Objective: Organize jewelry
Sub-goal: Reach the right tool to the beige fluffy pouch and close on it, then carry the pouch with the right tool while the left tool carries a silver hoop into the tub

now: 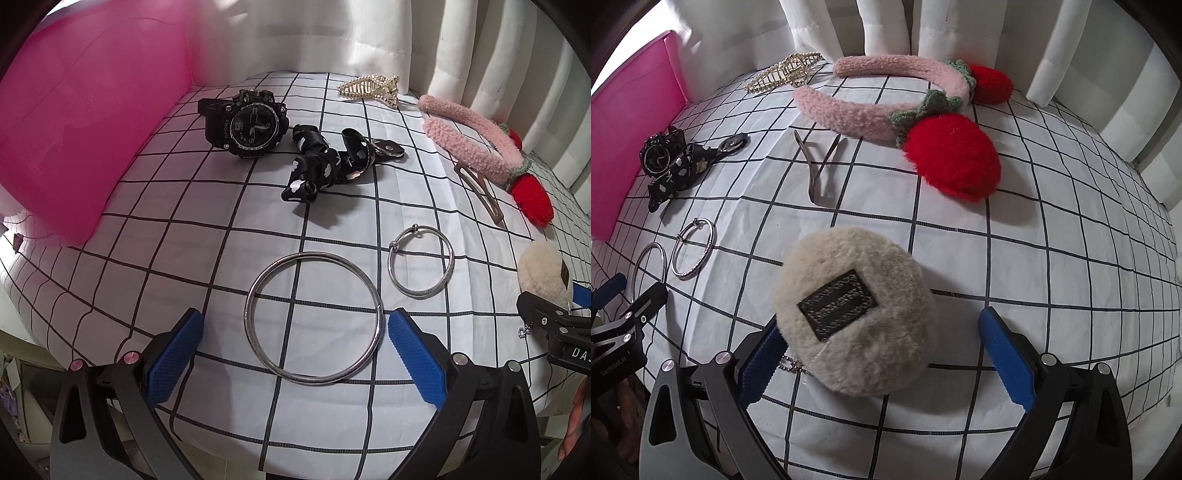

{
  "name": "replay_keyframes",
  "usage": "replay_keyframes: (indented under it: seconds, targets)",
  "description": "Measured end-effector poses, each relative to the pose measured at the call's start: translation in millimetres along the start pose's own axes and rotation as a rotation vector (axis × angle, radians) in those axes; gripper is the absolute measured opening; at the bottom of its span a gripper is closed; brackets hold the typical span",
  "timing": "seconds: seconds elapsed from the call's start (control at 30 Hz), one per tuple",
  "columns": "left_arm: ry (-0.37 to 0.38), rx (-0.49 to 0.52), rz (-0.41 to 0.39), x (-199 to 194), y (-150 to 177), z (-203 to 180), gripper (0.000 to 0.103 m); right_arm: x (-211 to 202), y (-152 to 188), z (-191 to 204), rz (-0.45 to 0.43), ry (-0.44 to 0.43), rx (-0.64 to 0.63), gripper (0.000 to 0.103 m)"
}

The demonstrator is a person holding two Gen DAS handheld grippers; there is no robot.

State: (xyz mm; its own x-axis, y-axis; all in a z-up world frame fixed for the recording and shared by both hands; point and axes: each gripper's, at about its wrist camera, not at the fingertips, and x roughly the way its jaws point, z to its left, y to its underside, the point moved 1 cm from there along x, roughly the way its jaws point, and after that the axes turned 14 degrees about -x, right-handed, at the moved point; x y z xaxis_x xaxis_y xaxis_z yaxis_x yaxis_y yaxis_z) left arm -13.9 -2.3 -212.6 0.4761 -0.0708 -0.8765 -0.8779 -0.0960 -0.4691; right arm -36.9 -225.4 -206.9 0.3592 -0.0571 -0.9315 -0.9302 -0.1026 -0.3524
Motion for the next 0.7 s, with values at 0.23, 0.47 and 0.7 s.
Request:
replay_keyframes:
  seconds: [0.23,0.47,0.7]
  targets:
    - [-0.007,-0.017,-0.013,-2.8,1.4,0.1,0.096,0.8,1.0,2.1,-0.040,0.006,-0.022,0.094]
    - [0.034,0.047,-0.044,-11.2,6.4,-10.8,0.071,2.5,-4.0,2.2,-0.038,-0.017,-0.051,0.093]
    - [0.048,0.043,-0.045,-11.0,5.0,-9.4,0.070,-6.6,-4.7,11.4,-0.073,-0.037,-0.099,0.057]
